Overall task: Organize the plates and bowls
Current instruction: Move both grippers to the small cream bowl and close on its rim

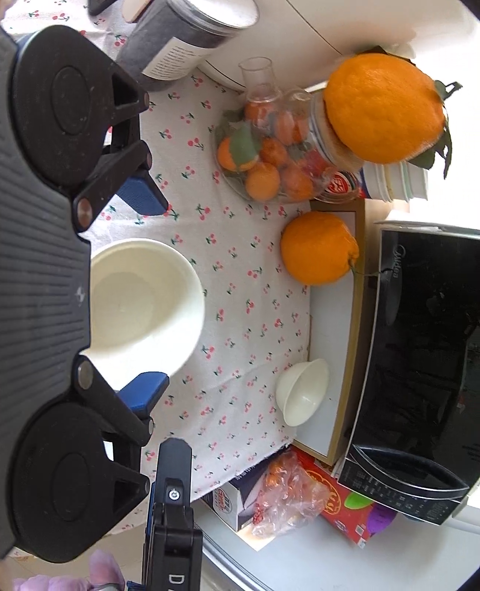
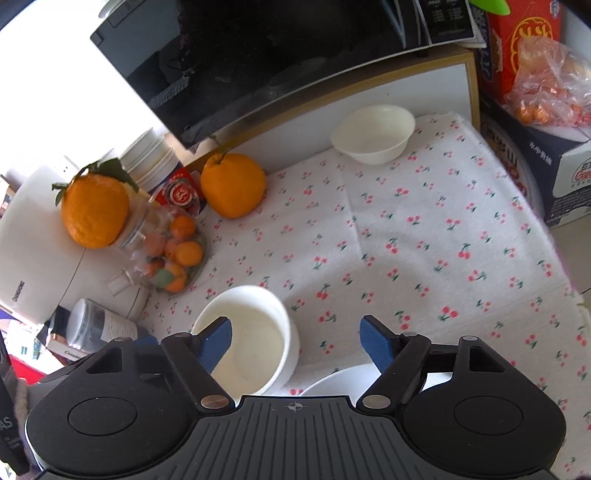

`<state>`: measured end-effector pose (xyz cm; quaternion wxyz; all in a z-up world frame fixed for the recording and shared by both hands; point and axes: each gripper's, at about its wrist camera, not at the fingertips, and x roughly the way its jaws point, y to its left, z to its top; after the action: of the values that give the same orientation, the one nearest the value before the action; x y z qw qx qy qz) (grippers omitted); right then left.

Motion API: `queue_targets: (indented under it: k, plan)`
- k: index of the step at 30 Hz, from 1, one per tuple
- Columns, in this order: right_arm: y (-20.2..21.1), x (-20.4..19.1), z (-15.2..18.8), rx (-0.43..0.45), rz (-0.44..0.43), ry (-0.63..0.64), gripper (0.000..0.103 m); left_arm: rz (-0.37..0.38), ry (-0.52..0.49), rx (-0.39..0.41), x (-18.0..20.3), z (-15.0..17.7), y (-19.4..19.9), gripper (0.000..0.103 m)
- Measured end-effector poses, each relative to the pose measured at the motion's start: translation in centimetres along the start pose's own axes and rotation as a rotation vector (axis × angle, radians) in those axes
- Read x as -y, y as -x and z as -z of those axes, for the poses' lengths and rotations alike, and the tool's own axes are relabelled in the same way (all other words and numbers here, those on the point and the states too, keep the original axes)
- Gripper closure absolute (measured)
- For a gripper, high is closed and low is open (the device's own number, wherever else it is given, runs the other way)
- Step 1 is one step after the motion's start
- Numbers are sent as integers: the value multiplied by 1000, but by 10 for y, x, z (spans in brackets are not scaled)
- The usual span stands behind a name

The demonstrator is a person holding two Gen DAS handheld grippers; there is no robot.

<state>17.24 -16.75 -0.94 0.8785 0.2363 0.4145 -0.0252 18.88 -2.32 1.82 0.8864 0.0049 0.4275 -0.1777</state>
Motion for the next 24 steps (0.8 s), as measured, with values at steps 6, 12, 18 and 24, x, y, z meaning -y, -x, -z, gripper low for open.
queue_targets:
  k: [6, 12, 18, 24]
  plan:
    - [15, 15, -26, 58, 26, -13, 20, -12, -40, 8, 15, -32, -3, 8]
    - [15, 38, -61, 110, 17, -75, 19, -43, -99, 40, 33, -66, -8, 3]
    - [-6, 65, -89, 129, 10, -156, 19, -52, -150, 28, 50, -97, -34, 3]
    - [-37, 89, -113, 152, -13, -203, 19, -44, -192, 24, 63, -124, -72, 2]
